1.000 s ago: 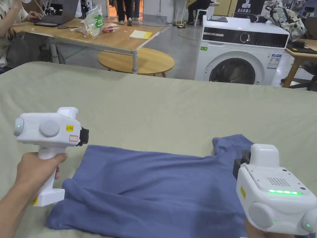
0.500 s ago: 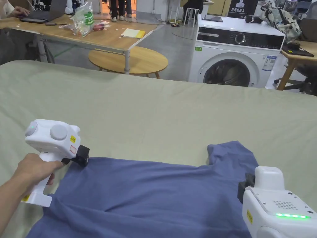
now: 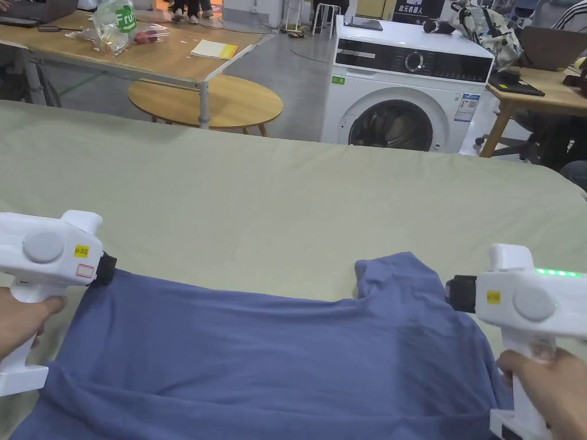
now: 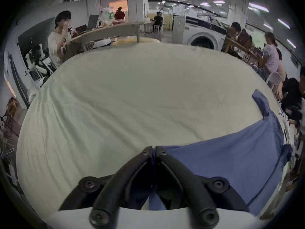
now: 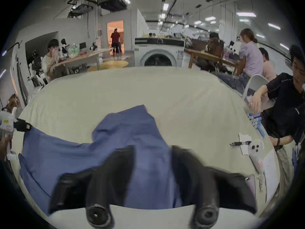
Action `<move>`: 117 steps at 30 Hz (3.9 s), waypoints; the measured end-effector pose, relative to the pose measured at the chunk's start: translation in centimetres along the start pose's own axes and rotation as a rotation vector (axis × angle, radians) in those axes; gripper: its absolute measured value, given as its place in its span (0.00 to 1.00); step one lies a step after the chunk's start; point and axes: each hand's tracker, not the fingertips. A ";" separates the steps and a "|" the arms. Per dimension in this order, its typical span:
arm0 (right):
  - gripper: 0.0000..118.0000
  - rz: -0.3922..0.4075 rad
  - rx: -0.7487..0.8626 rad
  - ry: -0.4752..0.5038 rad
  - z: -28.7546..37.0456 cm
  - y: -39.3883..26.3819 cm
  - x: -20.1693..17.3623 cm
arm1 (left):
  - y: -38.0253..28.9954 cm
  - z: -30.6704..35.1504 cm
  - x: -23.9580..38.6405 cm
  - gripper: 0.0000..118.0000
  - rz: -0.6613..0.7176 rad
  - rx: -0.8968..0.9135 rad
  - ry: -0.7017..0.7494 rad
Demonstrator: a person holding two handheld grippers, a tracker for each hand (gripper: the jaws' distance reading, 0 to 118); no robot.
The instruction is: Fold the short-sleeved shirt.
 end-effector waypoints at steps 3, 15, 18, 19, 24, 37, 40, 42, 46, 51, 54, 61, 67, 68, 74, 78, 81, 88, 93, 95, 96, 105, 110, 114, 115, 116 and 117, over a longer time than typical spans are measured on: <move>0.57 0.040 -0.106 0.018 -3.8 1.8 1.0 | 0.2 0.5 0.0 0.00 0.004 0.030 0.001; 0.26 0.040 -0.264 0.038 -10.6 1.6 0.7 | -0.5 1.4 0.6 0.00 0.042 0.063 -0.010; 0.09 0.098 -0.229 0.018 -9.6 1.3 0.1 | -0.2 1.1 0.6 0.00 0.038 0.066 -0.008; 0.00 0.092 -0.221 0.022 -9.1 1.2 0.1 | -0.2 1.1 0.5 0.00 0.040 0.065 -0.012; 0.00 0.019 -0.097 0.053 -5.5 1.5 1.5 | -0.5 2.6 0.4 0.00 0.058 0.095 -0.031; 0.00 0.063 0.081 0.046 11.9 -3.3 1.9 | -5.6 12.8 -0.6 0.00 0.087 0.280 -0.098; 0.00 0.068 0.087 0.045 14.5 -5.4 2.3 | -8.0 15.1 -1.3 0.00 0.087 0.304 -0.113; 0.00 0.074 0.099 0.047 16.1 -7.0 2.6 | -9.7 16.4 -1.5 0.00 0.087 0.302 -0.127; 0.00 0.077 0.083 0.053 18.0 -10.7 2.8 | -13.7 17.4 -1.5 0.00 0.074 0.276 -0.143; 0.00 0.105 0.006 0.035 18.6 -15.3 2.7 | -18.1 16.4 -1.3 0.00 0.055 0.165 -0.149; 0.00 0.129 -0.057 0.007 17.8 -17.9 3.0 | -20.3 15.7 -1.5 0.00 0.071 0.125 -0.164; 0.00 0.136 -0.167 -0.002 13.1 -21.4 3.6 | -22.6 12.3 -0.7 0.00 -0.001 -0.009 -0.110; 0.00 0.155 -0.143 -0.034 12.5 -21.7 3.4 | -22.9 11.4 -0.1 0.00 -0.002 -0.005 -0.091; 0.05 0.154 -0.148 -0.036 12.8 -21.5 3.3 | -22.6 11.6 -0.2 0.00 0.008 -0.008 -0.090; 0.47 0.167 -0.072 -0.081 16.7 -19.0 2.3 | -20.6 13.6 0.5 0.38 0.075 0.079 -0.121; 0.47 0.138 0.062 -0.090 19.1 -17.2 0.6 | -18.9 14.7 2.4 0.38 0.042 0.229 -0.104; 0.47 0.088 0.204 -0.105 18.9 -16.3 -0.9 | -17.7 14.9 4.3 0.38 0.037 0.328 -0.075; 0.39 -0.024 0.550 -0.041 17.5 -16.1 -7.1 | -16.7 16.0 9.1 0.38 0.022 0.611 0.006; 0.00 0.010 0.687 -0.041 18.1 -15.8 -11.4 | -16.7 16.8 10.1 0.00 -0.017 0.699 0.063; 0.00 0.020 0.703 -0.029 18.4 -15.5 -12.9 | -16.7 17.3 9.6 0.00 -0.015 0.706 0.064; 0.00 0.018 0.713 -0.012 18.4 -15.2 -13.4 | -16.8 17.5 9.2 0.00 -0.014 0.700 0.063; 0.00 0.048 0.686 0.050 17.1 -14.4 -17.3 | -17.5 18.1 0.8 0.00 0.112 0.449 -0.057; 0.00 0.092 0.642 0.078 15.9 -14.8 -18.5 | -18.5 15.4 -4.8 0.00 0.219 0.158 -0.243; 0.00 0.110 0.616 0.092 15.3 -14.9 -19.0 | -19.5 12.4 -8.7 0.31 0.372 -0.007 -0.474; 0.00 0.112 0.613 0.095 15.3 -15.0 -19.1 | -19.8 11.8 -9.1 0.47 0.389 -0.036 -0.501; 0.00 0.117 0.609 0.095 15.2 -15.0 -19.1 | -20.0 11.2 -9.8 0.51 0.391 -0.038 -0.530; 0.00 0.123 0.603 0.094 15.1 -15.1 -19.1 | -20.1 10.6 -10.1 0.52 0.418 -0.087 -0.575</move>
